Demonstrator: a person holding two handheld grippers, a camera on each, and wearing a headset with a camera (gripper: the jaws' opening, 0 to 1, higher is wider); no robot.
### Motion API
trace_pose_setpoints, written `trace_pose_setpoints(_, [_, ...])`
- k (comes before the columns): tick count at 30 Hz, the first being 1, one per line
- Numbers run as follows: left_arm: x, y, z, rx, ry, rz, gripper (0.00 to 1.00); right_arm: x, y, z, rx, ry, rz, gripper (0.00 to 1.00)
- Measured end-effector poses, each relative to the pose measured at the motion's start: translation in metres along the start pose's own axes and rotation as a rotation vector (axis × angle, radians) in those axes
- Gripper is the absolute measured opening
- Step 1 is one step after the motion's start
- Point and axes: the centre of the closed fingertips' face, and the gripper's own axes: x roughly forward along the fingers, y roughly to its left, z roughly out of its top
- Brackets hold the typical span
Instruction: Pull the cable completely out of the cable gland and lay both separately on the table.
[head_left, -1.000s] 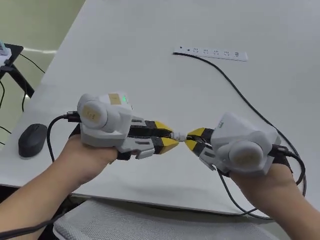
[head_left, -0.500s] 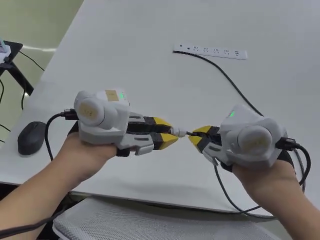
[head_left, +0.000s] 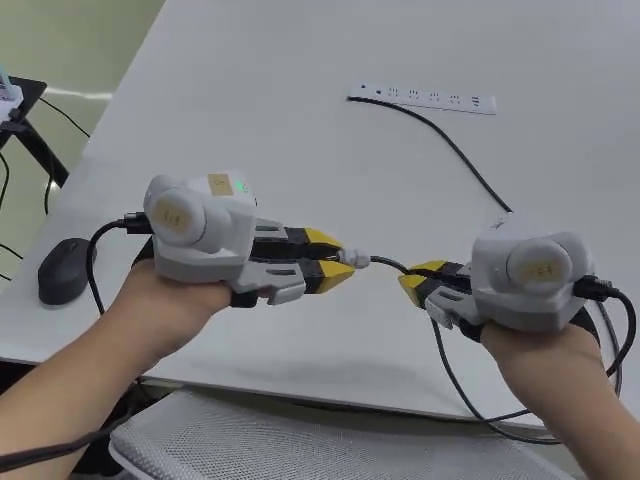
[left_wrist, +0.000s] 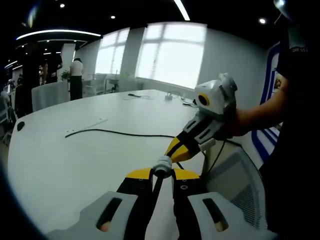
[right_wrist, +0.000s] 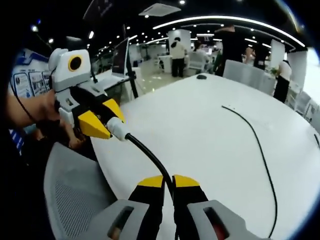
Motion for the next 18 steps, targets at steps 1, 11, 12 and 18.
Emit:
trace_pose_setpoints(1, [0.0, 0.0, 0.0, 0.0, 0.0, 0.0, 0.15, 0.0, -0.003, -0.003, 0.02, 0.003, 0.0, 0.0])
trace_pose_setpoints(11, [-0.002, 0.003, 0.001, 0.001, -0.003, 0.01, 0.15, 0.002, -0.023, -0.025, 0.215, 0.014, -0.016, 0.0])
trace_pose_setpoints(12, [-0.001, 0.003, 0.002, 0.0, -0.004, 0.009, 0.15, 0.001, -0.023, -0.027, 0.242, 0.015, -0.018, 0.0])
trace_pose_setpoints(18, [0.001, 0.004, 0.004, 0.004, -0.007, 0.008, 0.15, 0.002, -0.033, -0.042, 0.385, 0.021, -0.025, 0.0])
